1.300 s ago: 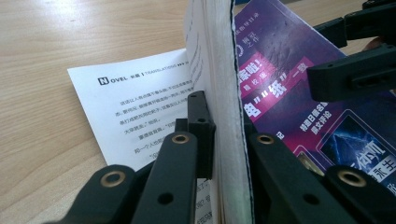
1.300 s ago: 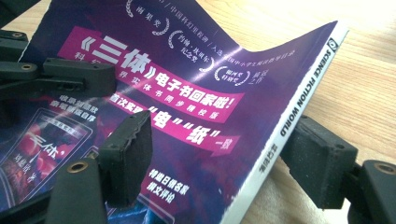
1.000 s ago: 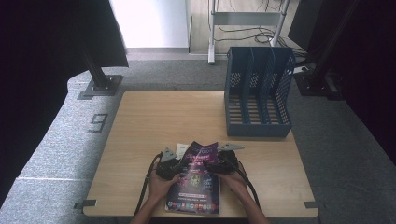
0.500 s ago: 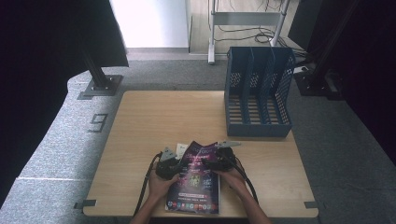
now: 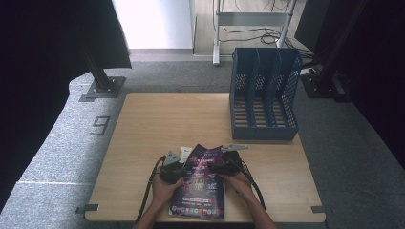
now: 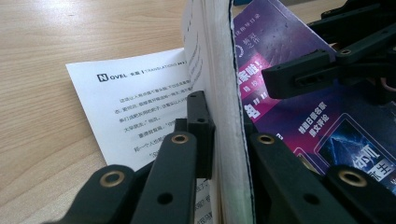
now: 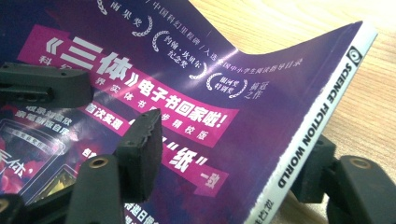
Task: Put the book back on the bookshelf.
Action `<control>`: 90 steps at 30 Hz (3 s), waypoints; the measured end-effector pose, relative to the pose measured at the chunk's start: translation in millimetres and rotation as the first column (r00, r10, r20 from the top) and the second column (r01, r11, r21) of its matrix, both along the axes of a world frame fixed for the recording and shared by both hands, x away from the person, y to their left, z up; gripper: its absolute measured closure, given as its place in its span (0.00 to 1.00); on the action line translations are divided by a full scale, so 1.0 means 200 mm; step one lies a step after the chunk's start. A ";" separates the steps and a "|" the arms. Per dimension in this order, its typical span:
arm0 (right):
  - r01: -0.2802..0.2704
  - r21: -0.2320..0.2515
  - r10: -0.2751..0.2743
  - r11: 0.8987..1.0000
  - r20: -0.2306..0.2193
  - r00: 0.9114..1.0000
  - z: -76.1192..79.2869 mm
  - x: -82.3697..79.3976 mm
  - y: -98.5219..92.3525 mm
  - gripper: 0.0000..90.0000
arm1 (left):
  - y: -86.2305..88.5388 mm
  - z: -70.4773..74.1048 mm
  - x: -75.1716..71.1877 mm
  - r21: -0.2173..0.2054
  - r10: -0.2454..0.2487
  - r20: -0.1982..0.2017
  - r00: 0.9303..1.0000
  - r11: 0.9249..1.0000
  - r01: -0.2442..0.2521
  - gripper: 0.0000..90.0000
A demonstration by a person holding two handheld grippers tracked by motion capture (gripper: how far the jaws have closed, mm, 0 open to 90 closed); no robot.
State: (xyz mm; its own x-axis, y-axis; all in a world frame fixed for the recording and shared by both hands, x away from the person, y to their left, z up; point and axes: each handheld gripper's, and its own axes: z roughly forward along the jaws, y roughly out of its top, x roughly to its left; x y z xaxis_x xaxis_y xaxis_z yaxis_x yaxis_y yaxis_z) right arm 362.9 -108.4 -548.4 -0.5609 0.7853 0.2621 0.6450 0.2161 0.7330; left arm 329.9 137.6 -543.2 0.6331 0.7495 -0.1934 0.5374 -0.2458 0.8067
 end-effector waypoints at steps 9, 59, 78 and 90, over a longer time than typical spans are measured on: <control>0.000 0.020 0.000 1.000 -0.014 1.000 0.00 0.00 -0.02 0.46 | 0.00 0.00 0.00 -0.006 -0.002 -0.001 1.000 1.000 0.002 0.94; -0.056 0.081 0.051 0.995 0.061 0.997 0.13 -0.05 -0.12 0.73 | 0.02 0.11 -0.04 -0.064 -0.033 0.067 0.997 0.997 0.037 0.94; -0.066 0.144 0.060 0.987 0.046 0.997 0.17 -0.05 -0.15 0.75 | 0.03 0.14 -0.05 -0.098 -0.026 0.085 0.996 0.995 0.034 0.95; -0.069 0.125 0.058 0.990 0.089 0.994 0.19 -0.07 -0.14 0.76 | 0.04 0.16 -0.06 -0.106 -0.025 0.098 0.995 0.994 0.036 0.95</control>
